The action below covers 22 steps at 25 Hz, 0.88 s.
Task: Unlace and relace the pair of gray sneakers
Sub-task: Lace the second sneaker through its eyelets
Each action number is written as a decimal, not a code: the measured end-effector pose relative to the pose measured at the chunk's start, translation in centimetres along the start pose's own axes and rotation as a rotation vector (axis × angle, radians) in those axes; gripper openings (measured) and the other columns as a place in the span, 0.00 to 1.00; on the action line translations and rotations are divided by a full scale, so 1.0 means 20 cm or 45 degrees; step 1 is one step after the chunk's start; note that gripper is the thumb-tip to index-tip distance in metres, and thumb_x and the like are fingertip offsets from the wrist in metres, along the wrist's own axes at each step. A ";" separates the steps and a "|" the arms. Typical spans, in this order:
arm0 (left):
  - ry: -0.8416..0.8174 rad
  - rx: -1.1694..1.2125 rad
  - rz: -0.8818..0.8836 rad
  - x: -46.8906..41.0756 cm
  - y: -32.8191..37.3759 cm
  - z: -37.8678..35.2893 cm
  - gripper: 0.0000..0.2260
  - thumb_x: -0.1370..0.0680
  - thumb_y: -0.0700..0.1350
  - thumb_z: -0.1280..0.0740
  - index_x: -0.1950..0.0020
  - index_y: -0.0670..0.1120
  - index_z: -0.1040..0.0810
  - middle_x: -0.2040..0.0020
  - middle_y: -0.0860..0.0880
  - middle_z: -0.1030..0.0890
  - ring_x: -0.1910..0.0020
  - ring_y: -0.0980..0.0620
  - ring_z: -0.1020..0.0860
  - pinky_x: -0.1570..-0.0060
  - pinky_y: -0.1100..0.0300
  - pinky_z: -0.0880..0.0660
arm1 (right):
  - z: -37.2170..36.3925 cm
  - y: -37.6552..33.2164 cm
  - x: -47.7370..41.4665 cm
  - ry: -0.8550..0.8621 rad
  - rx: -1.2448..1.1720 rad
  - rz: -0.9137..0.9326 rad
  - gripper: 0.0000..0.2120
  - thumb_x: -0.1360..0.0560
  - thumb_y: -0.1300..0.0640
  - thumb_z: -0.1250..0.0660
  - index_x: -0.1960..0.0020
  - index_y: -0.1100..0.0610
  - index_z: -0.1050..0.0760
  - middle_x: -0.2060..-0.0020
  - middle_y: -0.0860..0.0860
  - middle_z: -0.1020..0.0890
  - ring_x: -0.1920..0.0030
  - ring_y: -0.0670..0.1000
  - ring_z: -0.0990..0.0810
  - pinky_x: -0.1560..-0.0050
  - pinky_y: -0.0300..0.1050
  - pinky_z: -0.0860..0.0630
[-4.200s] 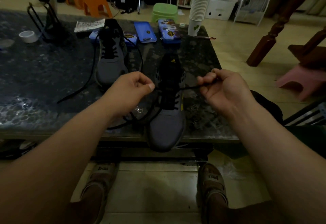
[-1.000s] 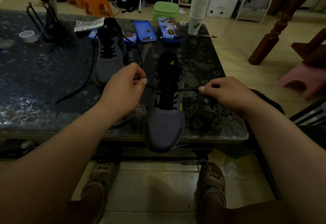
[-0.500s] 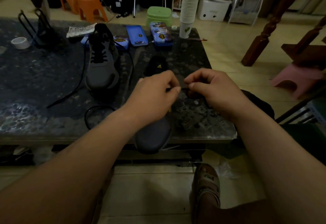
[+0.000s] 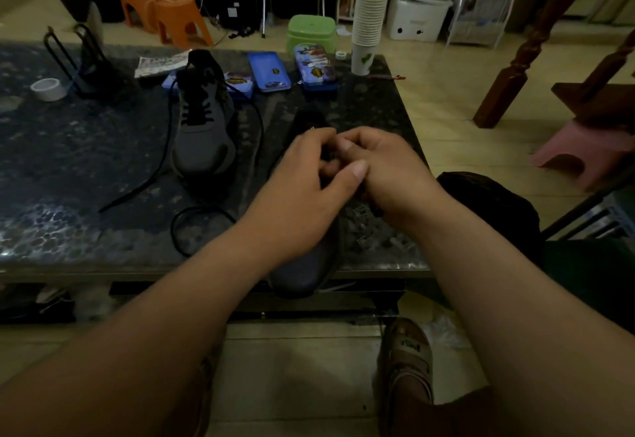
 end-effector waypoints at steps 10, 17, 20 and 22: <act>0.008 0.231 0.260 -0.02 -0.05 0.11 0.06 0.19 0.53 0.31 0.50 0.52 0.17 0.56 0.51 0.14 0.57 0.54 0.18 0.51 0.50 0.20 | -0.12 -0.02 -0.06 0.071 -0.642 0.016 0.18 0.12 0.54 0.47 0.23 0.53 0.34 0.45 0.52 0.13 0.40 0.50 0.15 0.33 0.52 0.24; -0.121 0.695 0.319 -0.02 -0.03 0.05 0.08 0.15 0.45 0.38 0.51 0.46 0.20 0.60 0.48 0.17 0.64 0.50 0.19 0.62 0.52 0.20 | -0.21 -0.04 0.00 0.008 -0.407 0.140 0.17 0.12 0.52 0.46 0.25 0.48 0.29 0.44 0.49 0.13 0.43 0.44 0.15 0.37 0.47 0.20; 0.032 0.671 0.455 -0.02 -0.07 0.10 0.10 0.14 0.43 0.39 0.51 0.47 0.21 0.67 0.51 0.25 0.75 0.57 0.32 0.77 0.64 0.35 | -0.05 -0.04 -0.07 0.168 -0.174 0.141 0.15 0.13 0.50 0.45 0.34 0.51 0.23 0.49 0.48 0.13 0.51 0.46 0.16 0.49 0.48 0.21; 0.077 0.322 0.343 -0.03 -0.12 0.12 0.09 0.15 0.46 0.37 0.48 0.50 0.18 0.65 0.52 0.22 0.72 0.58 0.28 0.72 0.65 0.31 | 0.06 -0.01 -0.11 0.204 0.177 0.102 0.13 0.14 0.53 0.42 0.35 0.49 0.22 0.53 0.49 0.15 0.56 0.46 0.19 0.55 0.44 0.23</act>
Point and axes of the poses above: each hand's wrist, its own x-axis away from the middle knuckle, its own z-axis out of the back of the hand, y = z × x, the point moved 2 cm from there along -x, towards the middle knuckle
